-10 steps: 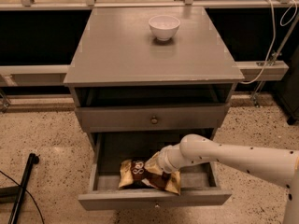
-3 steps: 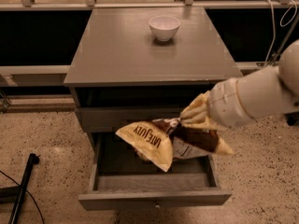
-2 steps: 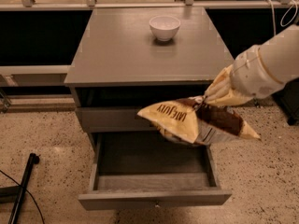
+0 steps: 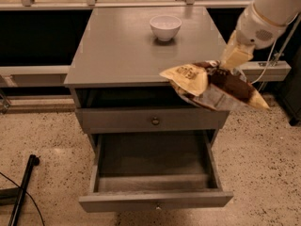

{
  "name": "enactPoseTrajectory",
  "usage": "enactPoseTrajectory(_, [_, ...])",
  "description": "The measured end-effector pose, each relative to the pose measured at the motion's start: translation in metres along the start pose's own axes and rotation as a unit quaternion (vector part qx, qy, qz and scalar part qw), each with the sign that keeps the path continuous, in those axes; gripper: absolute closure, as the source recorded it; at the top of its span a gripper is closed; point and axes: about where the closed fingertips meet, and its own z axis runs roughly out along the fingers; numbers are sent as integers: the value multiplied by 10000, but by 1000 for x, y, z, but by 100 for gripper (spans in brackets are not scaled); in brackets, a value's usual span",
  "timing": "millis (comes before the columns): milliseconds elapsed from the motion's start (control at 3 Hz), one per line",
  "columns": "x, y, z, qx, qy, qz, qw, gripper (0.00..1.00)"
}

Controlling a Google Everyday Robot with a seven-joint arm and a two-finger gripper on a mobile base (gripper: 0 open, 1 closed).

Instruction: Pick brown chip bag from middle drawer and place on counter

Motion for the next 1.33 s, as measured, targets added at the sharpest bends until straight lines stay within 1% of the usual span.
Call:
enactPoseTrajectory(333, [-25,-8,-7,142,-206,-185,9995,100])
enactPoseTrajectory(667, [-25,-10,-5,167,-216,-171,9995,100])
enactPoseTrajectory(1000, [-33,-15,-14,470,-225,-306,9982,100])
enactPoseTrajectory(1333, [-51,-30,-48,1279,-45,-559,9902,100])
